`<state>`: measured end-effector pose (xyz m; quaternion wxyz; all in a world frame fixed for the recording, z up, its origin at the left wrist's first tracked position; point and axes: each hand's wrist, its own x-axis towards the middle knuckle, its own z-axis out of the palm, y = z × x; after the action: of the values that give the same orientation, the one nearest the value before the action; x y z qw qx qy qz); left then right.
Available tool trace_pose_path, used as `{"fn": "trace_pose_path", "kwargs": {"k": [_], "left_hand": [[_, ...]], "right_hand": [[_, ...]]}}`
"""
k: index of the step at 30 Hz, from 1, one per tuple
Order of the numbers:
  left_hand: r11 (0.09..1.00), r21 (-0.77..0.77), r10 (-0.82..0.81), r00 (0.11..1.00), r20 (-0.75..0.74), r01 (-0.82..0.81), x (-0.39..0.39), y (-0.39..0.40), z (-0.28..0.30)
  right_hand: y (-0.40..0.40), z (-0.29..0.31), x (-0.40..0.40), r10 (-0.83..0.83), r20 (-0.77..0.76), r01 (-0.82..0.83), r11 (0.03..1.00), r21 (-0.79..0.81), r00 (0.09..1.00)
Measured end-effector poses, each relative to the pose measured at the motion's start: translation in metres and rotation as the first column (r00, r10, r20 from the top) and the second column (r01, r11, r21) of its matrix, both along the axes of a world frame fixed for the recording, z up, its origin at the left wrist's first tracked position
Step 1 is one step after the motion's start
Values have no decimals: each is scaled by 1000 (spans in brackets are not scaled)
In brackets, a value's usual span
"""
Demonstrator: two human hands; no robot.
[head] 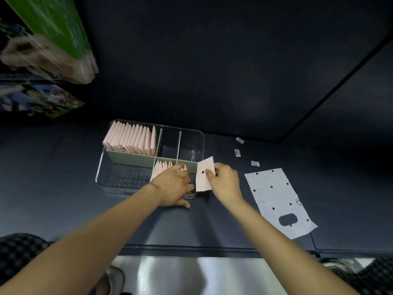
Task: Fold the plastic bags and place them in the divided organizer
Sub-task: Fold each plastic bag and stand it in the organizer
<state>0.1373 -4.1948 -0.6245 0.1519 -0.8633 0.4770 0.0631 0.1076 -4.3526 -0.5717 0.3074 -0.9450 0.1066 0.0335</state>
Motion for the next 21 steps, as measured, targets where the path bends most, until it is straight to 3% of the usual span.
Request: {"fn": "trace_pose_path", "kwargs": {"k": [6,12,15,17,21], "left_hand": [[999,-32,-21,1000,13,21,4,8,1],[1000,-1,-12,1000,15,12,8,10,7],[1000,-11,18,1000,10,-18,7,13,12],[999,-30,35,999,7,-35,6,14,14],[953,-286,95,995,-24,-98,1,17,23]], "right_hand": [[26,-13,15,87,-93,-110,956,-271,992],[36,-7,21,213,-113,-241,833,-498,970],[40,-7,24,192,-175,-253,851,-461,966],[42,-10,27,137,-252,-222,911,-348,958],[42,-14,29,84,-356,-165,965,-203,931]]}}
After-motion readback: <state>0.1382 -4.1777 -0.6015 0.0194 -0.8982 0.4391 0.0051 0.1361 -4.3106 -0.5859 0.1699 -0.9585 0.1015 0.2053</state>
